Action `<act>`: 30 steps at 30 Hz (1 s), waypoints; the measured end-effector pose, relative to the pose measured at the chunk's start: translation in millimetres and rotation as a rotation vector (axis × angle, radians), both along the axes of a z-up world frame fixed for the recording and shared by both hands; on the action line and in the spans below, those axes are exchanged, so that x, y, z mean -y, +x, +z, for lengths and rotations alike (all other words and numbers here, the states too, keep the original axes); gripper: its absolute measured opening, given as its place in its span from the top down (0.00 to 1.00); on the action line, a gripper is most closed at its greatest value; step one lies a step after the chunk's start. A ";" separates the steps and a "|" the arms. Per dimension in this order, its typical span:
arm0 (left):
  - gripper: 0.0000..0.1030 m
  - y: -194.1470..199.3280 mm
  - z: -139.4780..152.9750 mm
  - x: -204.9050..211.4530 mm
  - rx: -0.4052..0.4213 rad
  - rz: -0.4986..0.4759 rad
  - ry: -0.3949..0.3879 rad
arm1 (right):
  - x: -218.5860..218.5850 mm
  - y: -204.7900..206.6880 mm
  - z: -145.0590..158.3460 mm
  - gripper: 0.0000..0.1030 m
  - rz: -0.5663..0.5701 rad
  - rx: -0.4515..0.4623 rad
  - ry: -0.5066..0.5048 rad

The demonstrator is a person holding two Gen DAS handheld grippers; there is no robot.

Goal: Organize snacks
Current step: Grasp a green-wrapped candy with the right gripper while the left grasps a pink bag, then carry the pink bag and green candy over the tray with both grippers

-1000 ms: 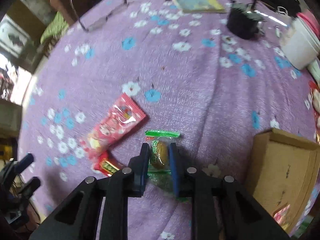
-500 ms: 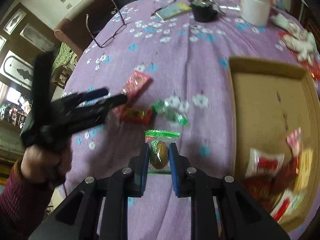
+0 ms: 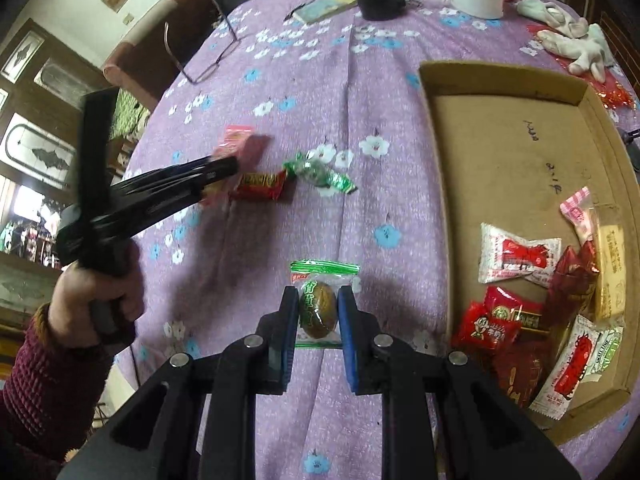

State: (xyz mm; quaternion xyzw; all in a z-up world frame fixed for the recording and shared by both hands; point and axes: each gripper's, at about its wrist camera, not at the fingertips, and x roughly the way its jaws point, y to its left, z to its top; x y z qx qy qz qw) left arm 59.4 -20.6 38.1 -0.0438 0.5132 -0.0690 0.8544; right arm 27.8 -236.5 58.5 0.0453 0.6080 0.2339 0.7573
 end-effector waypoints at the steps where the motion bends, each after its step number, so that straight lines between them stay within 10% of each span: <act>1: 0.72 -7.5 0.6 -2.5 -0.002 0.007 -0.002 | -2.8 -1.5 -3.2 0.82 0.016 -0.002 -0.006; 11: 0.71 -112.3 -11.6 13.9 -0.078 0.065 -0.060 | -33.2 -23.5 -36.2 0.82 0.194 0.003 -0.073; 30: 0.71 -113.7 7.1 60.8 0.016 0.075 0.032 | -26.5 -31.9 -17.4 0.82 0.237 0.091 -0.046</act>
